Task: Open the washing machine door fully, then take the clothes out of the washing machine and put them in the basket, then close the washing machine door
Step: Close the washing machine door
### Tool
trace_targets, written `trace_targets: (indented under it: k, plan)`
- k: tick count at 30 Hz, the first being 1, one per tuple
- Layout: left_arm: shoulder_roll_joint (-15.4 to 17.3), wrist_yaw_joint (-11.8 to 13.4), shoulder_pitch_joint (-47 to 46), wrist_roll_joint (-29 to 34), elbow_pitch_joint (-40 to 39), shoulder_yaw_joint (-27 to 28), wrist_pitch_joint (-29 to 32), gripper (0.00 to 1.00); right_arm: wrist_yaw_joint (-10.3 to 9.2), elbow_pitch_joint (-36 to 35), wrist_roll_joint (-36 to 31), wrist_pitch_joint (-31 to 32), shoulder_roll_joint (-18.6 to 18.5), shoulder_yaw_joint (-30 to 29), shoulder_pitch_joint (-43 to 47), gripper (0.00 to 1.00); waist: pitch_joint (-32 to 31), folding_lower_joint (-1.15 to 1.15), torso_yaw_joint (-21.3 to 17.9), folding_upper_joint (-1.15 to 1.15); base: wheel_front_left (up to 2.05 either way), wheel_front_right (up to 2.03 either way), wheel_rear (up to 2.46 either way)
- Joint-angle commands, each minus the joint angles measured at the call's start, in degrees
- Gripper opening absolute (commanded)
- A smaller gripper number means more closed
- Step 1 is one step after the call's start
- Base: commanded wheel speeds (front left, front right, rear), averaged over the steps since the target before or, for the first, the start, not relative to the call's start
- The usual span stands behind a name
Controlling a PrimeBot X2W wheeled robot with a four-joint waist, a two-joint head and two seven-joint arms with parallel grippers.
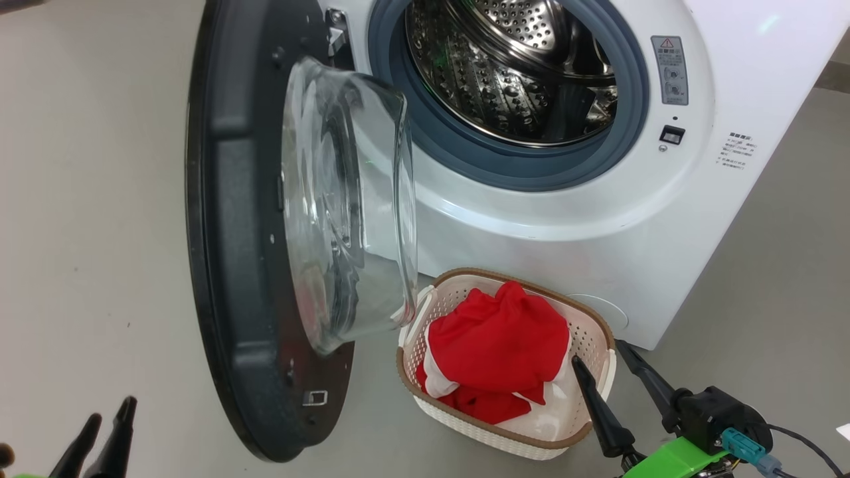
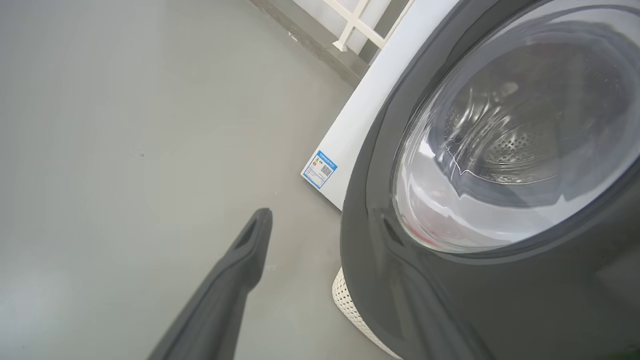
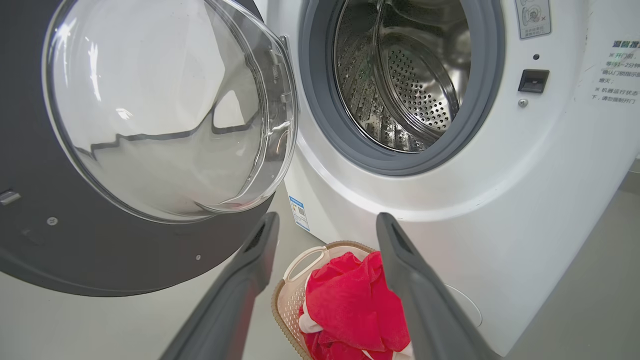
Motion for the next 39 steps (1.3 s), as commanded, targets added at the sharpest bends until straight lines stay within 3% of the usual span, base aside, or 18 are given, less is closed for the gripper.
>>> trace_targets:
  k: [1, 7, 14, 19, 28, 39]
  plan:
    - [2.09, -0.33, -2.21, 2.03, 0.51, 1.9, -1.37, 1.0, 0.28, -1.22, 0.05, -0.37, -0.25, 0.94, -0.77, 1.0, -0.05, 0.0, -0.11, 0.0, 0.0, 0.0, 0.0]
    - [-0.57, -0.33, -2.76, 12.68, 2.09, 7.58, -2.04, 1.0, 0.28, -1.43, 0.09, -0.37, -0.02, -0.24, -0.07, 1.0, -0.29, 0.0, -0.42, 0.0, 0.0, 0.0, 0.0]
    - [-9.63, -0.33, 0.97, 32.83, -3.22, 19.98, -2.07, 1.0, 0.28, -2.36, 0.0, -0.37, 0.68, -1.97, 0.92, 1.0, -0.71, 0.0, -0.85, 0.0, 0.0, 0.0, 0.0]
    - [-15.21, -0.33, 3.49, 41.55, -8.4, 25.88, -2.07, 1.0, 0.28, -3.37, -0.16, -0.37, 1.04, -3.41, 1.43, 1.0, -0.76, 0.0, -1.15, 0.0, 0.0, 0.0, 0.0]
    - [-19.55, -0.33, 7.36, 50.66, -14.56, 28.99, -2.08, 1.0, 0.28, -5.07, -0.39, -0.37, 1.6, -4.9, 3.1, 1.0, -1.88, 0.0, -1.48, 0.0, 0.0, 0.0, 0.0]
    - [-21.43, -0.33, 9.66, 52.3, -14.13, 28.77, -2.08, 1.0, 0.28, -3.55, -0.53, -0.37, 2.05, -5.41, 4.68, 1.0, -2.0, 0.0, -1.59, 0.0, 0.0, 0.0, 0.0]
